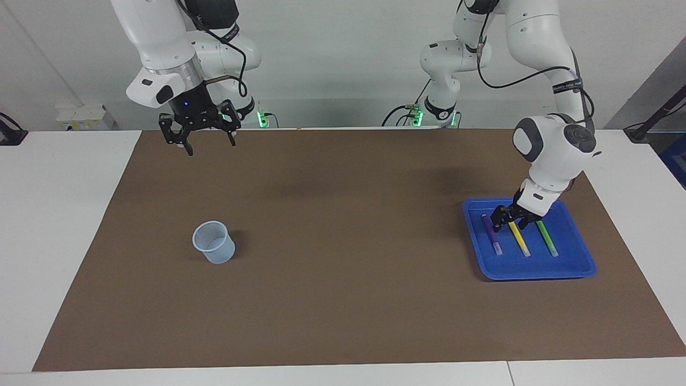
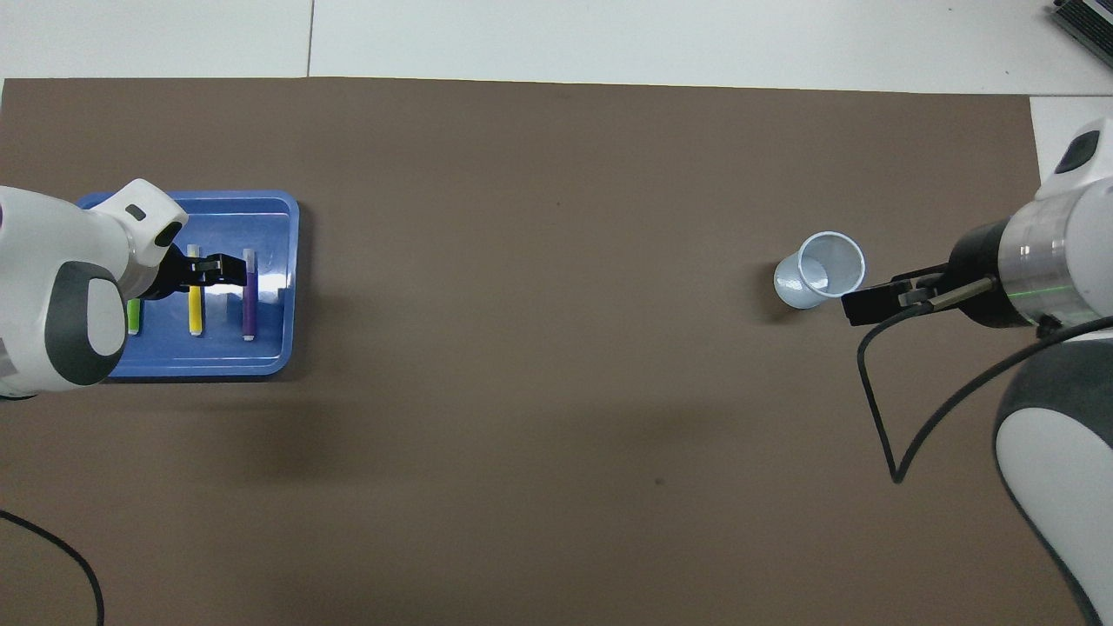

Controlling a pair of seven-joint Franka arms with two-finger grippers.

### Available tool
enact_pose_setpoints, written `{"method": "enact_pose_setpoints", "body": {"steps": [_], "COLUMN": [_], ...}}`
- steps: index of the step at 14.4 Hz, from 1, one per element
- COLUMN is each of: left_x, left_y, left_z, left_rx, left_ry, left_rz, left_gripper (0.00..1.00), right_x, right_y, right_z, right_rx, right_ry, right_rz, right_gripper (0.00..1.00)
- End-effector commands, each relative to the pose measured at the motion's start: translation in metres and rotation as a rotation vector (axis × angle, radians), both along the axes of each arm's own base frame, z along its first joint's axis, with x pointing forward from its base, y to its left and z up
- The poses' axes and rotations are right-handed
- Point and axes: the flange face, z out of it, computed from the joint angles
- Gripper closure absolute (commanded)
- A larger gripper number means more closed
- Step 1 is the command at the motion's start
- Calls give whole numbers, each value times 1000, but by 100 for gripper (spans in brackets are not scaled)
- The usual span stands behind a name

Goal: Transfer and insert pens with both arms
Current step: 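Reach the left gripper down to the purple pen in the tray, then grasp the purple pen with the left gripper and lift it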

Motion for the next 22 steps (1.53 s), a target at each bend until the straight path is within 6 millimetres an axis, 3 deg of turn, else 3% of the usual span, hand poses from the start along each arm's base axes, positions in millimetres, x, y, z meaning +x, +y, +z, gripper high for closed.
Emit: {"method": "enact_pose_setpoints", "body": {"steps": [1,6,16,22], "left_x": [0,-1,0,0], "left_y": [-6,-16,-13,-14], "left_z": [-14,-17,-31,-32], "left_rx": [4,2,-65,-64], "left_ry": [-6,1,26,24], "left_rz": [-13,-16,74,69], "left_gripper": [21,41,42,53], "right_x": [-5,-5,-5,-4], "right_y": [0,1,-18,-17], "right_z": [1,1,0,0], "right_rx": [24,55,53,53], "right_ry": [-4,-4,17,17], "right_rz": [-11,-18,-32,-30], "right_gripper": [0,0,0,0]}}
